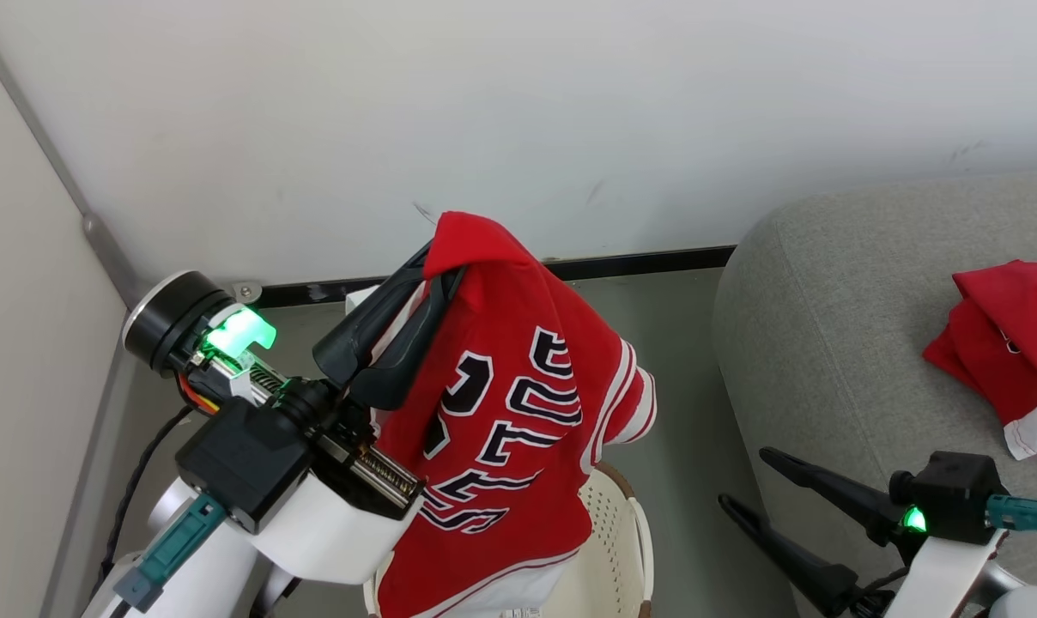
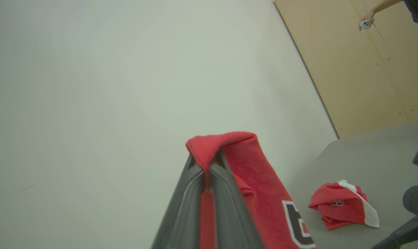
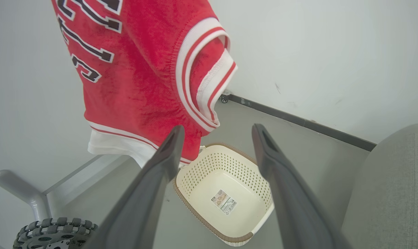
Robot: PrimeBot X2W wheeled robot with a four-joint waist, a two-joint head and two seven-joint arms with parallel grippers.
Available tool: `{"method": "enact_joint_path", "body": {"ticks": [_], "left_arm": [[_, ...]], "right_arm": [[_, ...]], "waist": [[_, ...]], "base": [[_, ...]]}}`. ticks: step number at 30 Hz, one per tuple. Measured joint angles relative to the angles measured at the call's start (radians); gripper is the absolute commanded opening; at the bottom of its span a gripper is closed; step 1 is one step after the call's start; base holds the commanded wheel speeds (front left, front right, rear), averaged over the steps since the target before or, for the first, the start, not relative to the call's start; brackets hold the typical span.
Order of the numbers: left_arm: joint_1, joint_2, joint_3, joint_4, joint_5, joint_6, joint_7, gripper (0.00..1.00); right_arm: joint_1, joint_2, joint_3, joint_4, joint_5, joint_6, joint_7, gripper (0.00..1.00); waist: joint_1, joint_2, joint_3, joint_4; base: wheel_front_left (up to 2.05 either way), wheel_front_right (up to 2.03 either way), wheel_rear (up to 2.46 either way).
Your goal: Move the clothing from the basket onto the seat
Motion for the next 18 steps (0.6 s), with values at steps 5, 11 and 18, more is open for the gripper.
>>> {"method": "enact_joint_path", "body": {"ticks": [5, 11, 18], "left_arm": [[-0.013, 0.009, -0.008, -0.016, 0.0, -0.017, 0.0, 0.0], [-0.031, 0.013, -0.03, -0.034, -0.002, -0.034, 0.0, 0.0], [-0.034, 0.013, -0.068, -0.046, -0.002, -0.043, 0.0, 0.0]], "right_arm": [[-0.006, -0.038, 0.001, 0.001, 0.024, 0.0, -0.01, 1.0], [-0.044, -0.058, 0.031, -0.001, 0.054, 0.0, -0.024, 1.0], [-0.074, -0.063, 0.097, -0.005, 0.098, 0.0, -0.025, 1.0]], "waist": [[0.0, 0.0, 0.004, -0.001], [0.0, 0.0, 0.011, 0.0], [0.0, 0.0, 0.02, 0.006]], "base": [[0.0, 0.0, 0.0], [0.0, 0.0, 0.0], [0.0, 0.0, 0.0]]}}
